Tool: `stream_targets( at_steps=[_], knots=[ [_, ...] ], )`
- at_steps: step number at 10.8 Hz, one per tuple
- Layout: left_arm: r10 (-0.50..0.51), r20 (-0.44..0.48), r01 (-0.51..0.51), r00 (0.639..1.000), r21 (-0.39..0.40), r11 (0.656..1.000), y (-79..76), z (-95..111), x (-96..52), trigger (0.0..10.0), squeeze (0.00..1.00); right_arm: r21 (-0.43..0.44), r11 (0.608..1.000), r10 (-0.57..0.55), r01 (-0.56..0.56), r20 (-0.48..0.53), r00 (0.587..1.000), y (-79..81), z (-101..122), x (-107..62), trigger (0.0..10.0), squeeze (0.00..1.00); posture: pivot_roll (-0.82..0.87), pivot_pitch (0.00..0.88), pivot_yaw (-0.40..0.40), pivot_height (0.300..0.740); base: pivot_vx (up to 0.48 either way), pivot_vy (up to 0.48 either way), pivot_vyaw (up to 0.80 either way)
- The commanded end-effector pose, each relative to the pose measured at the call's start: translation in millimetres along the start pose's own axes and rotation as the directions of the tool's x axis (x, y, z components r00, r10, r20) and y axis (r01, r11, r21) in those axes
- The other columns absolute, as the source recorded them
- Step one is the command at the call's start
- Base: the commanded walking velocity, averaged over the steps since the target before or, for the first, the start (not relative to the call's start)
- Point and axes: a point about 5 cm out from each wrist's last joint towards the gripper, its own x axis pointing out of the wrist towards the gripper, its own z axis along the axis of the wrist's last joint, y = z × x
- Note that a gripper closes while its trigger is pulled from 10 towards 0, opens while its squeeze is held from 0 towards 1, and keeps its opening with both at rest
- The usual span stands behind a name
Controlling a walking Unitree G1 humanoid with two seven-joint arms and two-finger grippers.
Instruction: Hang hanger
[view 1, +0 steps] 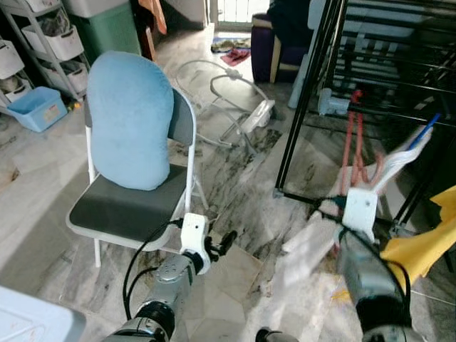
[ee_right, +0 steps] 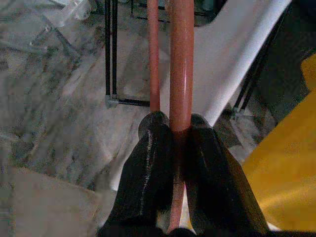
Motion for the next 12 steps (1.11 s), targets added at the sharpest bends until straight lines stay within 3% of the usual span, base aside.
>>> stream_targets(
  at_steps=[1,5,8,12],
  knots=[
    [-0.002,-0.005,0.002,1.0,0.003,1.0,0.6,-2,-1.7,10.0,0.0,0.034,0.999,0.006,-0.006,-0.015,1.0,-4.4,8,5.3,10.0,0.0,-0.19,0.143,0.042,0.74,0.0,0.0,0.0],
    [-0.005,-0.013,0.005,1.0,0.007,1.0,3.8,-3,-3.2,10.0,0.0,0.107,0.992,0.08,-0.072,-0.079,0.994,7.3,15,10.6,10.0,0.0,-0.18,0.139,0.042,0.74,0.0,0.0,0.0],
    [-0.006,-0.024,0.006,1.0,0.008,1.0,3.9,-5,-3.8,10.0,0.0,0.1,0.987,0.133,-0.127,-0.056,0.99,17.5,30,10.9,10.0,0.0,-0.18,0.137,0.042,0.74,0.0,0.0,0.0],
    [-0.007,-0.038,0.007,0.999,0.008,1.0,3.2,-10,-5.3,10.0,0.0,0.102,0.989,0.114,-0.109,-0.038,0.993,11.6,42,15.1,10.0,0.0,-0.19,0.143,0.041,0.74,0.2,0.0,0.0]
  ],
)
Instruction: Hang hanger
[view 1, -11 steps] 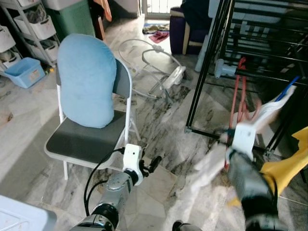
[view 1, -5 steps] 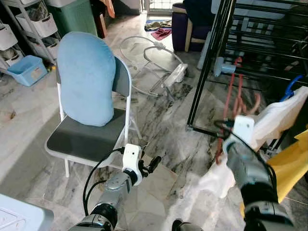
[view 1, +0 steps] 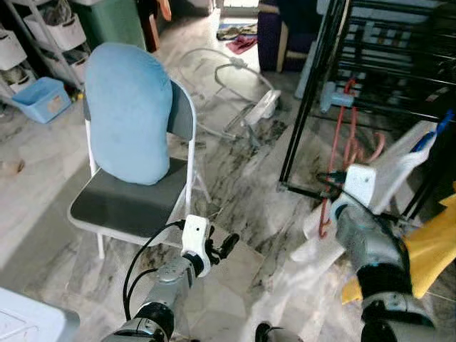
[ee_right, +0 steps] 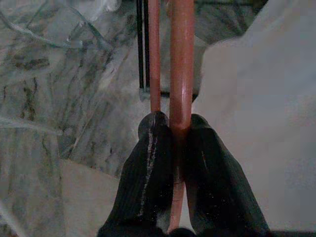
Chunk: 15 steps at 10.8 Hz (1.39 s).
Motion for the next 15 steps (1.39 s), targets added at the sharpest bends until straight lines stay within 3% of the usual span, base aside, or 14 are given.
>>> stream_targets(
  at_steps=[1,7,11,15],
  knots=[
    [0.008,-0.033,-0.008,0.999,0.003,1.0,1.9,-10,-4.6,10.0,0.0,0.011,1.0,-0.001,0.001,0.008,1.0,-0.5,7,1.8,10.0,0.0,-0.18,0.147,0.041,0.74,0.27,0.0,0.0],
    [0.057,-0.129,-0.059,0.99,-0.011,0.998,7.0,-31,-14.2,10.0,0.0,0.008,0.999,-0.04,0.039,0.037,0.999,-10.3,20,5.5,10.0,0.0,-0.18,0.152,0.039,0.74,0.133,0.0,0.0],
    [0.085,-0.175,-0.088,0.981,-0.007,0.996,9.6,-40,-19.0,10.0,0.0,0.003,0.996,-0.085,0.085,0.046,0.995,-18.7,1,-3.8,10.0,0.0,-0.19,0.156,0.04,0.74,0.0,0.0,0.0],
    [0.096,-0.222,-0.097,0.97,0.009,0.995,12.2,-46,-22.9,10.0,0.0,0.044,0.994,-0.099,0.095,0.082,0.992,-25.2,39,7.0,10.0,0.0,-0.18,0.188,0.049,0.74,0.0,0.0,0.0]
  ],
)
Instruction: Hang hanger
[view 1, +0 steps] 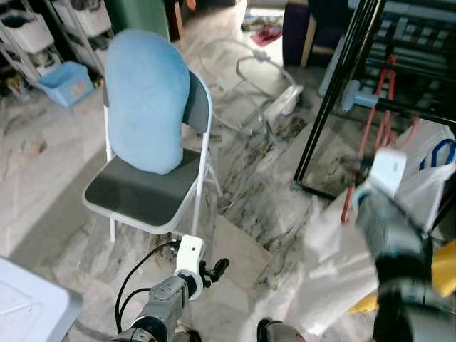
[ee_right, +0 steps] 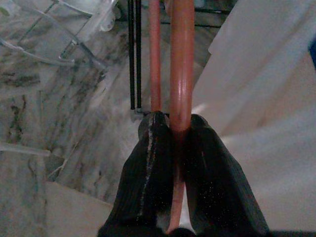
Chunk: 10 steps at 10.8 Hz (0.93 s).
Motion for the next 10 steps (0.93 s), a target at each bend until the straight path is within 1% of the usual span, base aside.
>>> stream_targets(
  at_steps=[1,2,3,4,5,8,9,10],
  knots=[
    [0.018,-0.044,-0.018,0.999,0.0,1.0,2.2,-9,-3.1,10.0,0.0,0.02,1.0,0.008,-0.008,-0.002,1.0,1.1,7,3.0,10.0,0.0,-0.16,0.201,0.044,0.74,0.0,0.0,0.0],
    [0.026,-0.051,-0.026,0.998,0.001,1.0,3.1,-11,-3.7,10.0,0.0,0.03,0.999,0.015,-0.015,-0.001,1.0,4.0,15,5.6,10.0,0.0,-0.15,0.205,0.041,0.74,0.0,0.0,0.0],
    [0.033,-0.056,-0.033,0.998,0.001,0.999,3.6,-12,-4.3,10.0,0.0,0.058,0.998,0.026,-0.025,-0.016,1.0,7.7,17,7.3,10.0,0.0,-0.14,0.209,0.036,0.74,0.0,0.0,0.0],
    [0.041,-0.06,-0.041,0.997,0.0,0.999,3.9,-13,-4.6,10.0,0.0,0.089,0.995,0.036,-0.032,-0.036,0.999,12.8,18,9.3,10.0,0.0,-0.13,0.21,0.035,0.74,0.0,0.0,0.0],
    [0.045,-0.064,-0.045,0.997,0.002,0.999,4.3,-13,-4.3,10.0,0.0,0.122,0.992,0.041,-0.033,-0.064,0.997,15.9,15,10.2,10.0,0.0,-0.12,0.21,0.032,0.74,0.0,0.0,0.0],
    [0.044,-0.061,-0.043,0.997,0.017,0.999,3.0,-1,1.7,10.0,0.0,0.181,0.984,0.023,0.001,-0.134,0.991,11.4,-2,11.8,10.0,0.0,-0.12,0.204,0.035,0.74,0.0,0.0,0.0],
    [0.044,-0.062,-0.043,0.997,0.021,0.999,4.8,1,1.6,10.0,0.0,0.193,0.981,0.019,0.008,-0.141,0.99,10.3,-3,12.2,10.0,0.0,-0.12,0.201,0.038,0.74,0.0,0.0,0.0],
    [0.043,-0.058,-0.041,0.997,0.027,0.999,10.8,4,-0.1,10.0,0.0,0.193,0.981,0.015,0.011,-0.131,0.991,8.8,1,13.1,10.0,0.0,-0.12,0.196,0.043,0.74,0.0,0.0,0.0]
  ],
)
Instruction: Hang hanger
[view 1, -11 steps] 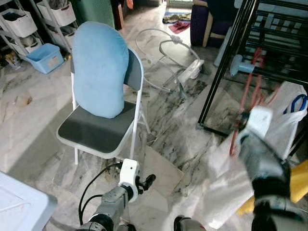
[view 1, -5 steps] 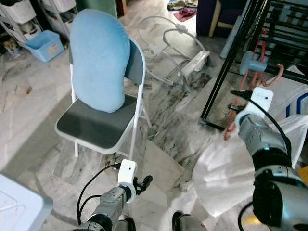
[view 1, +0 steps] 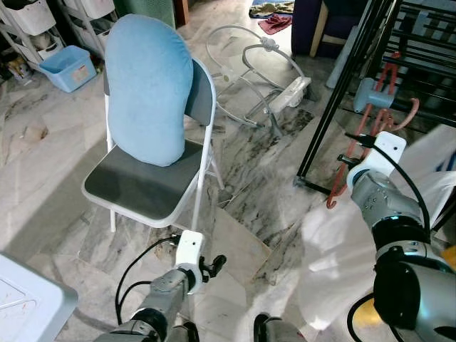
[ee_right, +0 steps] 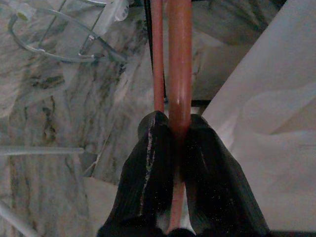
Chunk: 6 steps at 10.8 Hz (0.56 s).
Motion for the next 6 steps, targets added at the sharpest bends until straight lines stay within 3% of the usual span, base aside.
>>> stream_targets(
  at_steps=[1,3,6],
  knots=[
    [0.006,-0.031,-0.006,1.0,0.007,1.0,10.6,-4,-4.5,10.0,0.0,0.008,0.999,-0.038,0.039,-0.048,0.998,-7.1,-9,1.3,10.0,0.0,-0.12,0.193,0.045,0.74,0.0,0.0,0.0],
    [0.015,-0.042,-0.015,0.999,0.003,1.0,19.4,-11,-11.1,10.0,0.0,-0.027,0.996,-0.083,0.081,-0.073,0.994,-15.9,-22,1.1,10.0,0.0,-0.12,0.194,0.045,0.74,0.0,0.0,0.0],
    [0.014,-0.072,-0.014,0.997,-0.004,1.0,11.3,-24,-12.0,10.0,0.0,-0.067,0.993,-0.101,0.096,-0.076,0.992,-21.4,-30,0.5,10.0,0.0,-0.12,0.195,0.046,0.74,0.0,0.0,0.0]
  ],
)
